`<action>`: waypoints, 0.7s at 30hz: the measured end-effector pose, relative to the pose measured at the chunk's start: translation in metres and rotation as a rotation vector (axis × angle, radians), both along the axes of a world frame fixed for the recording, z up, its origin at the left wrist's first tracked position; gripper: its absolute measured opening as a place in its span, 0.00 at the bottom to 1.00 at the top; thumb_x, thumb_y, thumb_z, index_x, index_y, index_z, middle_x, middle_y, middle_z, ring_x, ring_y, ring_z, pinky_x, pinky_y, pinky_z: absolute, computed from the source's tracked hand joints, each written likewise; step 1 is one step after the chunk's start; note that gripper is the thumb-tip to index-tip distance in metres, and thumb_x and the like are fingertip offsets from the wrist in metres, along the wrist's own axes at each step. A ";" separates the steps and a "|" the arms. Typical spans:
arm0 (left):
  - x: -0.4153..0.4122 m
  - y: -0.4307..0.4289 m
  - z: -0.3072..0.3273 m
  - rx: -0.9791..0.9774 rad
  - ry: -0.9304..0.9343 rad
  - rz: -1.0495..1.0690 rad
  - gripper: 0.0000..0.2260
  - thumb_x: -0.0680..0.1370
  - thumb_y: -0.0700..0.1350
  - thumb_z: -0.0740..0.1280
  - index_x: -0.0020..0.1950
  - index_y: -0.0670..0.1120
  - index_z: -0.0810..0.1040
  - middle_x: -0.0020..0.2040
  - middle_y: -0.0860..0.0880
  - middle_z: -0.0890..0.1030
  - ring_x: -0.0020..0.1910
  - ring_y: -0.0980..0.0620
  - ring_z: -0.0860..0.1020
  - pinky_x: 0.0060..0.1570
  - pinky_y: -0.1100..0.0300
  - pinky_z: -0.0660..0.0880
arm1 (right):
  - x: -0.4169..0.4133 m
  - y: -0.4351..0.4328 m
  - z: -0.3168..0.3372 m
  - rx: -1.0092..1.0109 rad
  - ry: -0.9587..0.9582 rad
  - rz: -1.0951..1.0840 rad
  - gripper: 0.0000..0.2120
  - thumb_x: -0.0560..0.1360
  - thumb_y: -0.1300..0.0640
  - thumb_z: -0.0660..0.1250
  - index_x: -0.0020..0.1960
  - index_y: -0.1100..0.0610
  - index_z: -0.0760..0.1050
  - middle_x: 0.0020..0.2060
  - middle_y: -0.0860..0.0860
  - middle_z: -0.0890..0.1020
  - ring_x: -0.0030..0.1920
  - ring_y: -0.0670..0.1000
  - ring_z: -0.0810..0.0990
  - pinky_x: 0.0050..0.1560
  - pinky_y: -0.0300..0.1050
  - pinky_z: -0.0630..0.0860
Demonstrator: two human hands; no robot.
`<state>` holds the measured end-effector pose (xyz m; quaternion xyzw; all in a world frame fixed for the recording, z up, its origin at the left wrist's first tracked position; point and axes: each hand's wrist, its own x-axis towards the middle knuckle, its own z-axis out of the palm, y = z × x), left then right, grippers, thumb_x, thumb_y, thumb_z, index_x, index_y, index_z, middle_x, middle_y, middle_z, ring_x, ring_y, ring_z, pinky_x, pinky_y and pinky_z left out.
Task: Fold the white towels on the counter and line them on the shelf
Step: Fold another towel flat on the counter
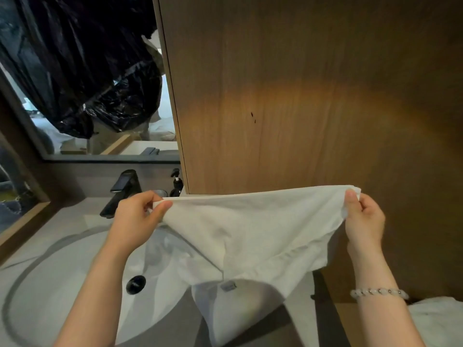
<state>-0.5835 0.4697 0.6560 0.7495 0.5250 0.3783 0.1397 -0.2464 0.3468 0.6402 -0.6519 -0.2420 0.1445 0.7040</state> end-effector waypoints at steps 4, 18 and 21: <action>-0.005 -0.022 0.001 0.049 -0.010 0.012 0.10 0.76 0.47 0.67 0.36 0.45 0.76 0.35 0.46 0.78 0.38 0.48 0.75 0.36 0.60 0.69 | -0.004 -0.012 0.006 0.008 0.005 -0.005 0.10 0.79 0.50 0.60 0.40 0.50 0.74 0.38 0.48 0.77 0.39 0.46 0.75 0.40 0.41 0.73; -0.029 -0.114 0.009 0.100 -0.088 -0.146 0.10 0.77 0.46 0.65 0.38 0.43 0.75 0.36 0.47 0.77 0.38 0.49 0.75 0.36 0.61 0.68 | -0.059 -0.138 0.005 0.058 -0.033 -0.230 0.12 0.79 0.49 0.59 0.39 0.51 0.72 0.36 0.48 0.75 0.37 0.45 0.73 0.37 0.39 0.71; -0.041 -0.137 0.007 0.109 -0.097 -0.161 0.10 0.78 0.44 0.64 0.39 0.40 0.74 0.37 0.45 0.76 0.39 0.47 0.73 0.37 0.61 0.67 | -0.072 -0.165 0.001 0.058 -0.064 -0.262 0.15 0.80 0.50 0.59 0.36 0.53 0.70 0.32 0.49 0.72 0.33 0.46 0.69 0.35 0.39 0.67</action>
